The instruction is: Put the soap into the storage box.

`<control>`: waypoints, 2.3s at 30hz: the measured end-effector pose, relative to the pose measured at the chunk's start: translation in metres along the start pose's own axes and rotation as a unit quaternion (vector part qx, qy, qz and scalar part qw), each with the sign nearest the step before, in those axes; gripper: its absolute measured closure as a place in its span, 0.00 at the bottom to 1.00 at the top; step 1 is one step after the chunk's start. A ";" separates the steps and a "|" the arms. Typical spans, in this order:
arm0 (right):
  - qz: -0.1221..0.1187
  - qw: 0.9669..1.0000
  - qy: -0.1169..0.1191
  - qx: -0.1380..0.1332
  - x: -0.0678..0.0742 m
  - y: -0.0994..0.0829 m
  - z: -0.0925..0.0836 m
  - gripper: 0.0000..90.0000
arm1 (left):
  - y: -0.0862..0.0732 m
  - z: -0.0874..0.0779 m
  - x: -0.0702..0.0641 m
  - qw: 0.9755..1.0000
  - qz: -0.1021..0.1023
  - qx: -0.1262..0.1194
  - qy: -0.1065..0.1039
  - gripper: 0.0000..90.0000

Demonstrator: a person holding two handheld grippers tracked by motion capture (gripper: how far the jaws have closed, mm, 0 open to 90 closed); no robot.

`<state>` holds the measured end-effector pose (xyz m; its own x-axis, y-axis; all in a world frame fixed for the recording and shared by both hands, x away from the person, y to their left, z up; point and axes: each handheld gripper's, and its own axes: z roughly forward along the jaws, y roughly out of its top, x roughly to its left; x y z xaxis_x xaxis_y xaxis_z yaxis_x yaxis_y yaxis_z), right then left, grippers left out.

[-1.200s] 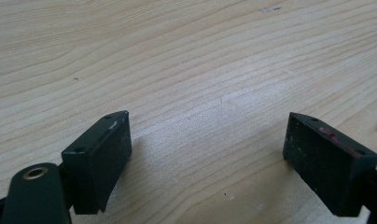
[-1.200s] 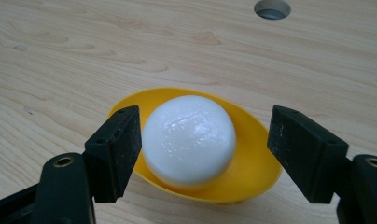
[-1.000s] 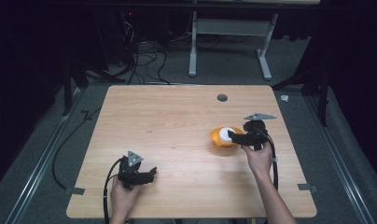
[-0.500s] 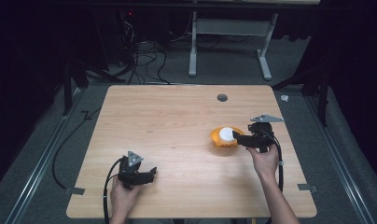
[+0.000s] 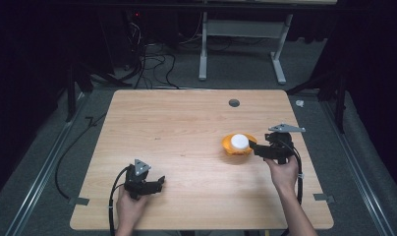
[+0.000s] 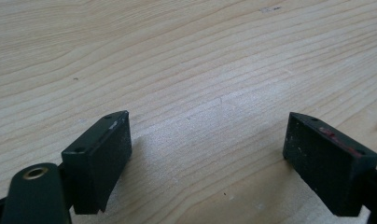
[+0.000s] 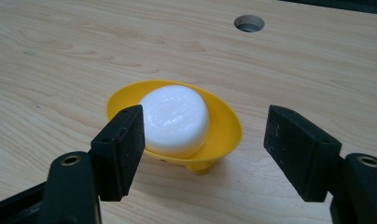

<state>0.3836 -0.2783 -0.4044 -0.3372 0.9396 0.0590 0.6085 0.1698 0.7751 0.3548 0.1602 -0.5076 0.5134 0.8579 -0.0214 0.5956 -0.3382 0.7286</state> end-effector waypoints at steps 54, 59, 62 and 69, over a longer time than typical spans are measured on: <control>0.042 0.999 -0.001 -0.027 -0.023 -0.050 -0.042 0.34 | 0.000 0.000 0.000 1.000 0.000 0.000 0.000 0.18; 0.041 0.999 -0.002 -0.028 -0.023 -0.054 -0.046 0.34 | 0.000 0.000 0.000 1.000 0.000 0.000 0.000 0.18; 0.041 0.999 -0.001 -0.031 -0.023 -0.057 -0.048 0.34 | 0.000 0.000 0.000 1.000 0.000 0.001 0.000 0.18; 0.052 0.998 0.003 -0.032 -0.025 -0.065 -0.049 0.34 | 0.000 0.000 0.000 1.000 0.000 0.001 0.000 0.18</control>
<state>0.3171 -0.3276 -0.4252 -0.2786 0.9495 0.1441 0.5927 0.0519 0.8038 0.3549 0.1603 -0.5075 0.5143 0.8573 -0.0214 0.5961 -0.3395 0.7276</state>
